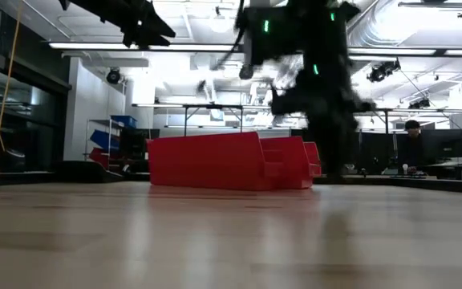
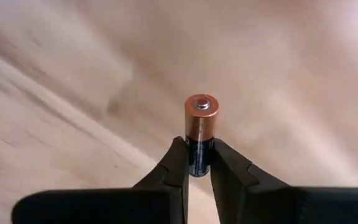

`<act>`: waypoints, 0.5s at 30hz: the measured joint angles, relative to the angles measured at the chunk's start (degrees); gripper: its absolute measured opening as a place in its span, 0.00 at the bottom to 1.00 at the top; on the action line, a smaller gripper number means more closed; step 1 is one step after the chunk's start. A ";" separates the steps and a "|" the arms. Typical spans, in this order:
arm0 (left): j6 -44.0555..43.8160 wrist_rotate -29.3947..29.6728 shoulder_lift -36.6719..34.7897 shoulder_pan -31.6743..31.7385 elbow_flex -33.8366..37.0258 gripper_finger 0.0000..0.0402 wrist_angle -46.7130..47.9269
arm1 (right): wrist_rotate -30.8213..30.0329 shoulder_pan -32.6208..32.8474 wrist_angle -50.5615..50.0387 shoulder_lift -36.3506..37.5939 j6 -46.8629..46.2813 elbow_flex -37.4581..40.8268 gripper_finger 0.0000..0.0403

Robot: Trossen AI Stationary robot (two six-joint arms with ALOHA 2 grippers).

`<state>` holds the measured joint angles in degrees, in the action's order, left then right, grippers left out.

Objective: Sort batteries
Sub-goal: Put the black battery into the bottom red bin

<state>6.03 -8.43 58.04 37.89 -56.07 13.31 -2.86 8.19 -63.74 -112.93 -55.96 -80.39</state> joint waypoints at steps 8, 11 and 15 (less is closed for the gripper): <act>-3.84 0.02 -3.46 -0.11 0.00 0.57 -1.03 | -11.03 -20.54 14.72 16.25 18.17 -0.25 0.09; -8.04 0.03 -4.10 -0.11 0.00 0.57 -0.93 | -4.54 -26.07 21.66 16.53 24.56 -0.50 0.09; -12.78 0.07 -5.25 -0.11 0.00 0.57 -0.42 | 2.52 -29.41 29.06 12.78 31.33 -0.28 0.10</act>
<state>-6.74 -8.36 52.80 37.78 -56.07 12.89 -0.34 -21.22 -34.68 -100.15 -24.63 -80.66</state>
